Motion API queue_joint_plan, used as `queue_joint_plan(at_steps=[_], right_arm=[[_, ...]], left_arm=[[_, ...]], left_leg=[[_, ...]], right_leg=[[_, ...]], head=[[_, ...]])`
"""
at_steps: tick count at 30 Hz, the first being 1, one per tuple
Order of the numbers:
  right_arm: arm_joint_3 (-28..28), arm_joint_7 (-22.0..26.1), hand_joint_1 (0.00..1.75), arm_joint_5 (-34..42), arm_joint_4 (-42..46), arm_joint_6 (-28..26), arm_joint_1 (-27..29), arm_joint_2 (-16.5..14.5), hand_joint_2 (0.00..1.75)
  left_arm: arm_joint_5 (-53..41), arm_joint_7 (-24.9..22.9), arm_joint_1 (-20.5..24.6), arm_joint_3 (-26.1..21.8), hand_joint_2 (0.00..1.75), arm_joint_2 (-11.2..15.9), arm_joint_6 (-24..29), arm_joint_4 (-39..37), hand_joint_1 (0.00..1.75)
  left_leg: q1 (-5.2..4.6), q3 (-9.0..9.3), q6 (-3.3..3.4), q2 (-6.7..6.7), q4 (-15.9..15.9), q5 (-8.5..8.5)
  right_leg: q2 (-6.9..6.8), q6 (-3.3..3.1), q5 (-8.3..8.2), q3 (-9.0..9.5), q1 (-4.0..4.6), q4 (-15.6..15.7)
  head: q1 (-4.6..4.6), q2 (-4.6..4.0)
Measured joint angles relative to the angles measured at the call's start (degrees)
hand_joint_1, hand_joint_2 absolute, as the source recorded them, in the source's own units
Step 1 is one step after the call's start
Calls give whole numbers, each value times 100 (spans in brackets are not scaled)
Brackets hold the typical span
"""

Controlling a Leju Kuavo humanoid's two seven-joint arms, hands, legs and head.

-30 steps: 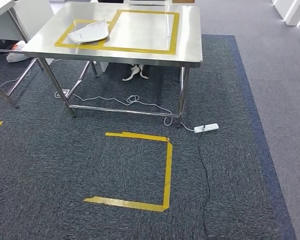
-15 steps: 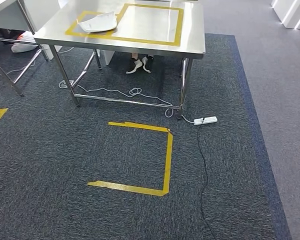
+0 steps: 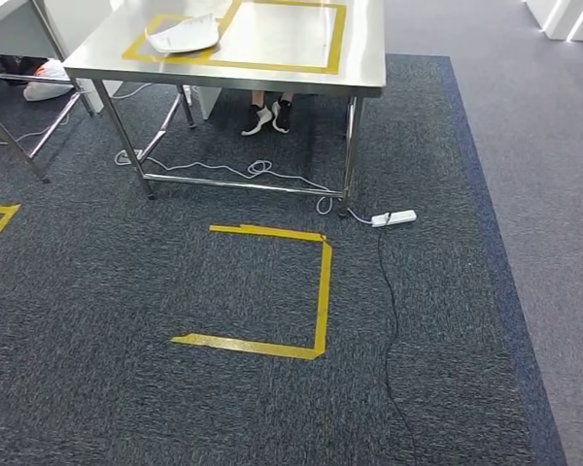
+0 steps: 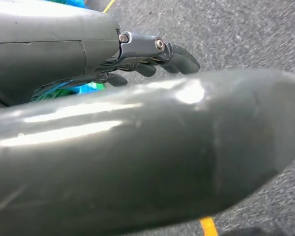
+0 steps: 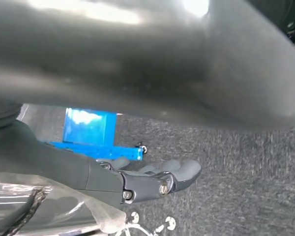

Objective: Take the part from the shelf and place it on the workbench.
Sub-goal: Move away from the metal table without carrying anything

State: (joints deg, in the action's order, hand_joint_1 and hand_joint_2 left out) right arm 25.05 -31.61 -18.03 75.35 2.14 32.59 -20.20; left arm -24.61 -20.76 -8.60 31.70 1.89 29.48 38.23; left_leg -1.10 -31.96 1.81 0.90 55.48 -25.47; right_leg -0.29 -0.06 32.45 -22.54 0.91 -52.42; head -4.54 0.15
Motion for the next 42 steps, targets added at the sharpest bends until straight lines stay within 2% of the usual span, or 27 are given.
queue_joint_plan(at_steps=[2,7,19,26,28,31,33,34,36,37,38,39,40,42], right_arm=[[3,11,0,0,-10,-3,-11,0,0],[4,22,0,5,-34,-12,-43,0,0],[4,66,0,199,-79,-95,-56,0,0],[31,299,0,148,-79,12,-56,0,0],[51,356,0,39,-81,71,-61,0,0],[86,417,0,-124,-93,114,-78,0,0],[98,448,0,-214,-108,118,-94,0,0],[103,460,0,-250,-123,117,-112,0,0],[118,482,0,-314,-172,115,-156,0,0],[126,491,0,-343,-199,113,-174,0,0],[134,498,0,-369,-225,112,-184,0,0],[137,507,0,-390,-248,110,-194,0,0],[140,515,0,-408,-270,106,-204,0,0],[150,528,0,-439,-308,94,-236,0,0]], left_arm=[[12,0,-7,7,0,14,6,0,0],[20,0,-7,32,0,32,21,0,0],[263,-29,-8,209,0,113,126,32,0],[572,-101,-18,409,0,197,255,104,0],[644,-124,-18,471,0,221,279,118,0],[755,-189,-19,570,0,247,322,132,0],[826,-228,-18,634,0,243,368,140,0],[857,-242,-17,662,0,239,389,142,0],[923,-272,-22,710,0,241,418,142,0],[952,-283,-28,730,0,241,430,142,0],[978,-291,-31,749,0,240,441,141,0],[1001,-293,-31,771,0,237,453,140,0],[1017,-295,-27,796,0,231,463,140,0],[1044,-295,-14,837,0,218,475,140,0]], left_leg=[[10,-3,-26,-10,-8,92],[14,2,-88,-24,-7,175],[15,-43,-97,-29,-3,168],[15,-60,-97,-31,5,168],[6,-67,-79,-32,18,157],[2,-73,3,-53,1,139],[55,-48,26,-87,-109,207],[85,-45,32,-106,-155,246],[98,-87,33,-150,-168,279],[103,-113,21,-182,-160,286],[109,-140,5,-223,-146,296],[120,-171,-15,-272,-121,304],[135,-206,-40,-329,-83,310],[154,-273,-112,-442,14,314]], right_leg=[[-9,-23,-15,-17,10,-30],[-24,-40,-25,-32,15,-72],[-23,-43,-17,-73,12,-78],[-23,-42,-16,-83,12,-78],[-27,-29,-19,-85,5,-72],[-57,24,-18,-72,-2,-48],[-48,60,122,-123,11,-194],[-28,89,295,-224,5,-424],[6,156,737,-578,-54,-1162],[10,188,874,-740,-88,-1493],[11,217,891,-820,-117,-1653],[16,240,784,-789,-141,-1581],[39,260,581,-643,-164,-1276],[203,268,206,-294,-178,-529]], head=[[3,0],[3,0],[1,0],[1,0],[1,0],[7,0],[-4,0],[-11,0],[-25,0],[-25,0],[-24,0],[-24,0],[-24,0],[-31,0]])
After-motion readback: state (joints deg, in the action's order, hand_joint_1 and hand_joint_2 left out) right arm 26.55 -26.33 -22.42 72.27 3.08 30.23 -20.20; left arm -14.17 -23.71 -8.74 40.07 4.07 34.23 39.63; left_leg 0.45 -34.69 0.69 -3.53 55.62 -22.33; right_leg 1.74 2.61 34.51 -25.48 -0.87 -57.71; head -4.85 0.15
